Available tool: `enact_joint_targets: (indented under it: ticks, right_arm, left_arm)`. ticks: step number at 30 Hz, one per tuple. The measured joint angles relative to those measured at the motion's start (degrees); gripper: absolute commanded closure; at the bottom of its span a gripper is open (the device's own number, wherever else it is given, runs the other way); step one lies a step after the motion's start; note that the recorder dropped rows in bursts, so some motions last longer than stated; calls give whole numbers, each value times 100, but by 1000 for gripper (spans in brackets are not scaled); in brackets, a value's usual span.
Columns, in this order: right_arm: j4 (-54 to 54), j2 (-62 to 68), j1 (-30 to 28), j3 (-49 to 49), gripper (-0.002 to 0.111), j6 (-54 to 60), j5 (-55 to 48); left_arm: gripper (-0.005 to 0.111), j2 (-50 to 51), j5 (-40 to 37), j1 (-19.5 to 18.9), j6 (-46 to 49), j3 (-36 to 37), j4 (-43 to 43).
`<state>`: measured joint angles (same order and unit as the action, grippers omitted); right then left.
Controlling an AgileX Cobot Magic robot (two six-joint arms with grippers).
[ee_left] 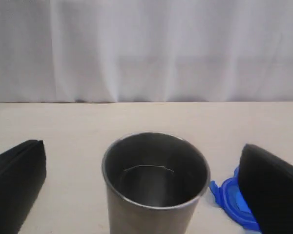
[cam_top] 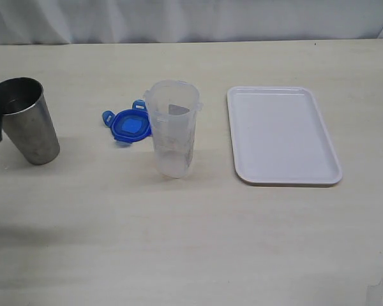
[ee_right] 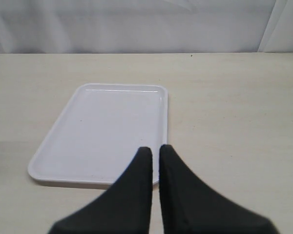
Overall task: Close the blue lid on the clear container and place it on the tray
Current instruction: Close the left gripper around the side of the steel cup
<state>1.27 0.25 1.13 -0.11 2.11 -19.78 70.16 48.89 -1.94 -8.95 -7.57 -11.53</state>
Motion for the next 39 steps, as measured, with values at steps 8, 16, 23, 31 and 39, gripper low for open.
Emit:
enact_joint_targets:
  ticks: [8, 16, 23, 31, 39]
  right_arm:
    - [0, 0, 0, 0, 103, 0, 0]
    - [0, 0, 0, 0, 103, 0, 0]
    - [0, 0, 0, 0, 103, 0, 0]
    - [0, 0, 0, 0, 103, 0, 0]
    - [0, 0, 0, 0, 103, 0, 0]
  left_arm:
    - [2, 729, 258, 0, -2, 0, -343]
    - [2, 1499, 694, 0, 9, 0, -400]
    - [2, 1984, 983, 0, 129, -10, -408]
    - [2, 2378, 1307, 0, 260, -10, -408]
    - [2, 2645, 1595, 0, 295, -21, -421]
